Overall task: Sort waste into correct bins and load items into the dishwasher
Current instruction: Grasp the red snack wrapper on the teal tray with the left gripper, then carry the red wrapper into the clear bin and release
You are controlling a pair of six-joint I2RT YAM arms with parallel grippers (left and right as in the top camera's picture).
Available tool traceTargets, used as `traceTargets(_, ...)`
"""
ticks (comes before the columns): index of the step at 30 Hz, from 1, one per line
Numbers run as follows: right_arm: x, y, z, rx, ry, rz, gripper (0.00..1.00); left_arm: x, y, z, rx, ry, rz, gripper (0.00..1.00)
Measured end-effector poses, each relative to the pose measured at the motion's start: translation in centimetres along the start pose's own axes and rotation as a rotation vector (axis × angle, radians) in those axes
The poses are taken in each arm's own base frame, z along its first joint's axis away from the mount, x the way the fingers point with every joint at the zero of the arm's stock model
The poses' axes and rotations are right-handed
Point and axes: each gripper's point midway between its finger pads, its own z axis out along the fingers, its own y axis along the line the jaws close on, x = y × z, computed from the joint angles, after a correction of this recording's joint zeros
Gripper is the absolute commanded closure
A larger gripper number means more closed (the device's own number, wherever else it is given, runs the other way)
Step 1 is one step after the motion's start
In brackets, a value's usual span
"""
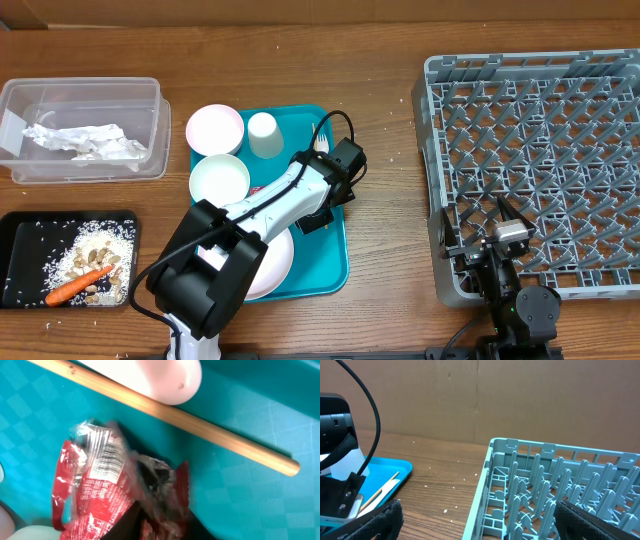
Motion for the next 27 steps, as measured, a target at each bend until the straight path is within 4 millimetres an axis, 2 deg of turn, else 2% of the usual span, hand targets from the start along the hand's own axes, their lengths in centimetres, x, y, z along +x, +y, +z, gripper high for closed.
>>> traceTargets(3, 0.0, 0.0, 0.0, 0.0, 0.0, 0.0, 0.0, -0.2, 0.3, -0.3, -0.011, -0.002, -0.034, 0.96)
traceTargets(6, 0.0, 0.0, 0.0, 0.0, 0.0, 0.0, 0.0, -1.5, 1.4, -1.9, -0.024, -0.036, -0.089, 0.96)
traceTargets(11, 0.0, 0.0, 0.0, 0.0, 0.0, 0.0, 0.0, -5.7, 4.9, -7.2, -0.067, -0.194, -0.233, 0.96)
traceTargets(13, 0.0, 0.0, 0.0, 0.0, 0.0, 0.0, 0.0, -7.6, 6.7, -10.3, -0.08, -0.294, -0.301, 0.96)
traceTargets(16, 0.0, 0.0, 0.0, 0.0, 0.0, 0.0, 0.0, -7.9, 8.9, -12.8, -0.082, -0.368, -0.409, 0.96)
traceTargets(20, 0.0, 0.0, 0.0, 0.0, 0.0, 0.0, 0.0, -3.8, 16.9, -16.5, -0.12, -0.498, -0.702, 0.96)
traceTargets(21, 0.0, 0.0, 0.0, 0.0, 0.0, 0.0, 0.0, -2.0, 19.4, -17.4, -0.134, -0.54, -0.787, 0.96)
traceTargets(22, 0.0, 0.0, 0.0, 0.0, 0.0, 0.0, 0.0, -0.7, 21.0, -18.0, -0.145, -0.562, -0.843, 0.96)
traceTargets(25, 0.0, 0.0, 0.0, 0.0, 0.001, 0.0, 0.0, 6.4, 27.9, -19.2, -0.203, -0.647, -1.09, 0.96)
traceTargets(26, 0.0, 0.0, 0.0, 0.0, 0.0, 0.0, 0.0, 9.5, 30.1, -18.7, -0.217, -0.66, -1.184, 0.96)
traceTargets(27, 0.0, 0.0, 0.0, 0.0, 0.0, 0.0, 0.0, 11.3, 31.3, -18.2, -0.207, -0.67, -1.241, 0.95)
